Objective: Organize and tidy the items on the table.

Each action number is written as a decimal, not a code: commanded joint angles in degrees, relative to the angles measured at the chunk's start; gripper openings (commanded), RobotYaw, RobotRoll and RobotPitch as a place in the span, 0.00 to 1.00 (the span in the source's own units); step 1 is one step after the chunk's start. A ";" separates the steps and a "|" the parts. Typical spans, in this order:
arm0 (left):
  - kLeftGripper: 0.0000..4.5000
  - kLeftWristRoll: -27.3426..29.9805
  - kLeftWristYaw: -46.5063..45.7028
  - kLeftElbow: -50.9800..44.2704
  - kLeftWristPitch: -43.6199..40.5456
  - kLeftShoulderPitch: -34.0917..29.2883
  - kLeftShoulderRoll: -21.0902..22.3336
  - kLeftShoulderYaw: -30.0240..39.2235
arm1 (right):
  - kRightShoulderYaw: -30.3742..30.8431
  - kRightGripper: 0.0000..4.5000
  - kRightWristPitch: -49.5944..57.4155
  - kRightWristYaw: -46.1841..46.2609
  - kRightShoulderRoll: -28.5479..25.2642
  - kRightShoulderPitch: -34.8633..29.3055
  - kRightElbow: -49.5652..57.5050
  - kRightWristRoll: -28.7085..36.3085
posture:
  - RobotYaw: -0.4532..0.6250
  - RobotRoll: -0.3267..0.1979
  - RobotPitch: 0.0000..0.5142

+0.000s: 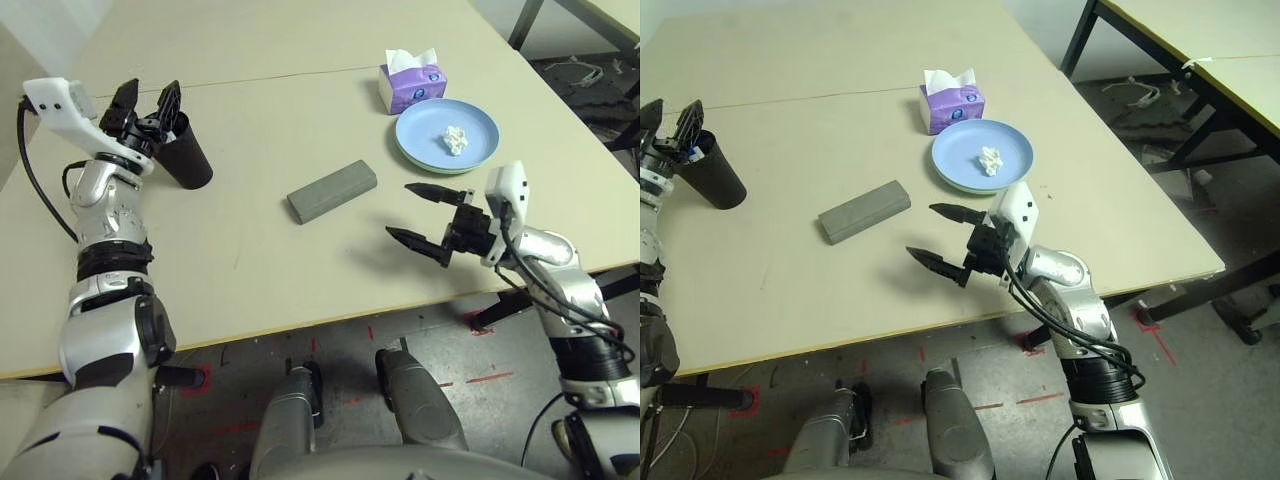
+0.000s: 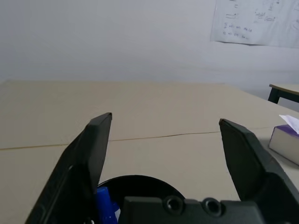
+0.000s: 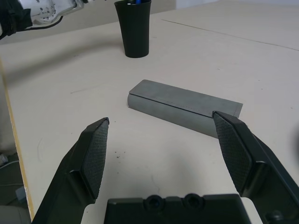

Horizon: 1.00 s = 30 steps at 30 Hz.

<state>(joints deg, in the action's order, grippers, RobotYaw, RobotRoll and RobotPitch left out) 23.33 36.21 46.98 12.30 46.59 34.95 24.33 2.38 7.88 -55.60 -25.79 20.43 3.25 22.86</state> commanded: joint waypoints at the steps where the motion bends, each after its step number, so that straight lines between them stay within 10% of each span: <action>1: 0.99 4.33 1.65 -8.28 -4.64 -3.24 0.33 1.96 | -3.08 1.00 -1.39 3.14 0.74 2.22 -0.92 0.38 | 0.12 0.62 0.41; 14: 0.99 10.43 -3.14 -33.82 -18.22 -35.16 3.25 13.43 | -16.08 1.00 -7.13 17.85 -6.99 5.97 -18.66 -6.82 | 0.17 0.62 0.48; 30: 0.99 9.88 -5.11 -39.73 -19.73 -44.26 2.38 14.12 | -20.68 1.00 -5.21 34.00 -4.55 3.40 -22.78 -7.83 | 0.22 0.62 0.54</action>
<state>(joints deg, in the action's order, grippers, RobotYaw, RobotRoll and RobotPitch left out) 33.26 31.62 8.67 -6.37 3.60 37.48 37.85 -16.93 1.73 -22.38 -30.63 24.43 -19.31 14.46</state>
